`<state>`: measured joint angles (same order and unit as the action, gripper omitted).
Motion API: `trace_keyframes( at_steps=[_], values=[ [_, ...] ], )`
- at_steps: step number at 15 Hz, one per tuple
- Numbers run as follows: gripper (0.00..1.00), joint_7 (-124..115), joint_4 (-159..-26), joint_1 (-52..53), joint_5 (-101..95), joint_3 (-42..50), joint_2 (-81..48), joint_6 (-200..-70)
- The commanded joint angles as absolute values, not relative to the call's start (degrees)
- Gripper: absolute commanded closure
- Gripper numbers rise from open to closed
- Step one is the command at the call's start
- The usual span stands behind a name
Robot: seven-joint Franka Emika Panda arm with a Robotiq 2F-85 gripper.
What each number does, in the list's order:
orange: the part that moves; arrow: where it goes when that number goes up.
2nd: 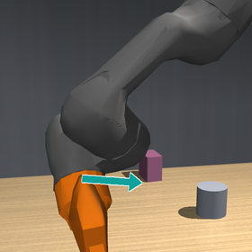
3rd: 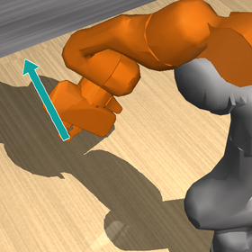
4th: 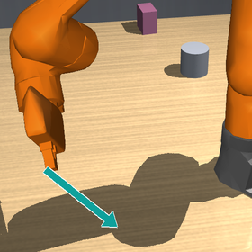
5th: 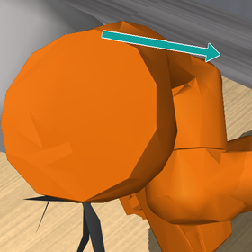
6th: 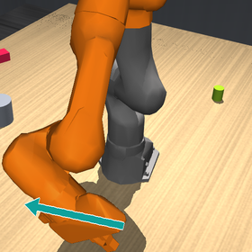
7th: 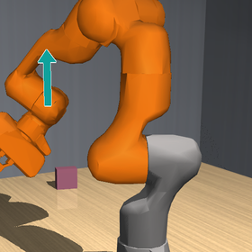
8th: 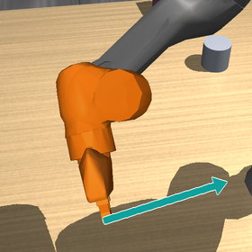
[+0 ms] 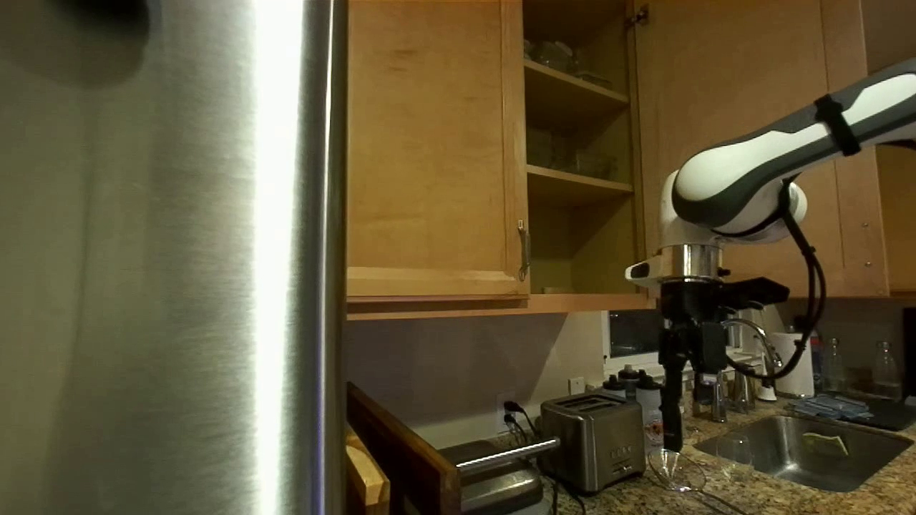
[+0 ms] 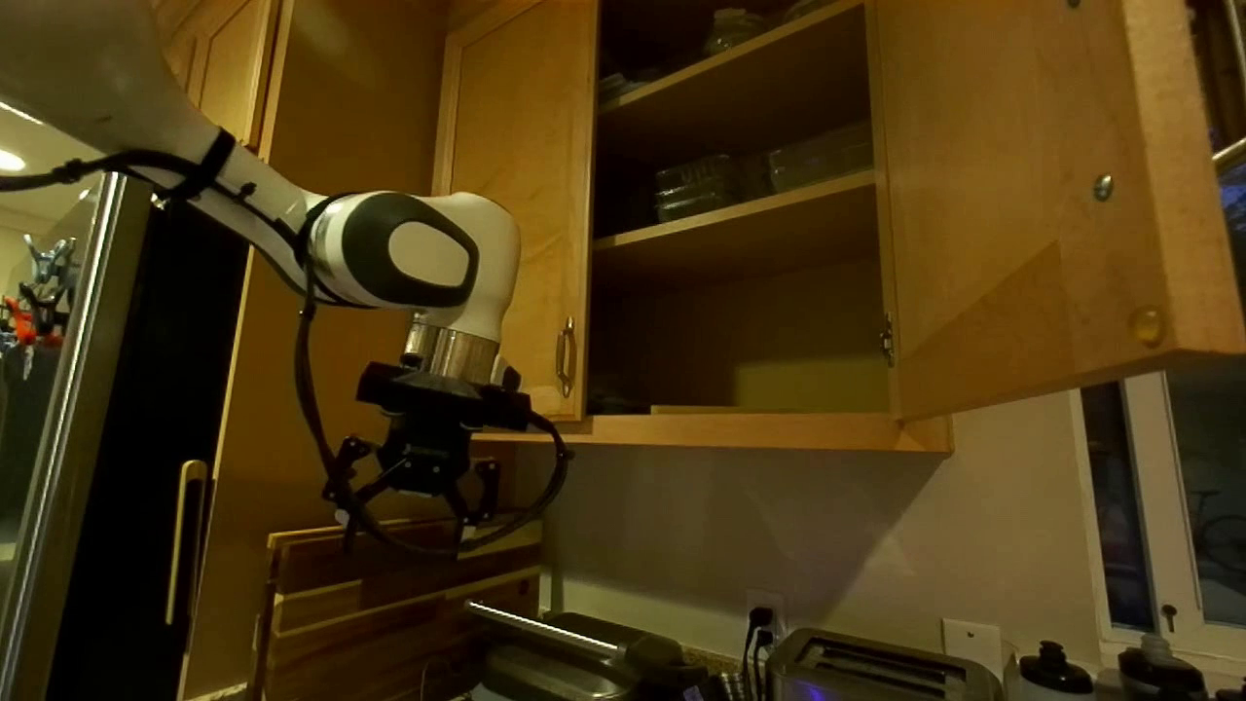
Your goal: Put the block in the top cupboard and close it
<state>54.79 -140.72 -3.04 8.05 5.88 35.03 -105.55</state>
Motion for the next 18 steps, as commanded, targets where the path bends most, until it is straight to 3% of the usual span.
trace_keyframes(
  at_steps=[1, 10, 18],
  values=[
    [0.00, 45.59, -149.25, -3.12, 7.32, 5.74, 43.43, -112.56],
    [0.00, 43.60, -148.42, -0.64, 6.15, 7.48, 42.20, -113.25],
    [0.00, 18.65, -145.66, -4.54, 4.96, 6.28, 45.42, -115.18]
  ],
)
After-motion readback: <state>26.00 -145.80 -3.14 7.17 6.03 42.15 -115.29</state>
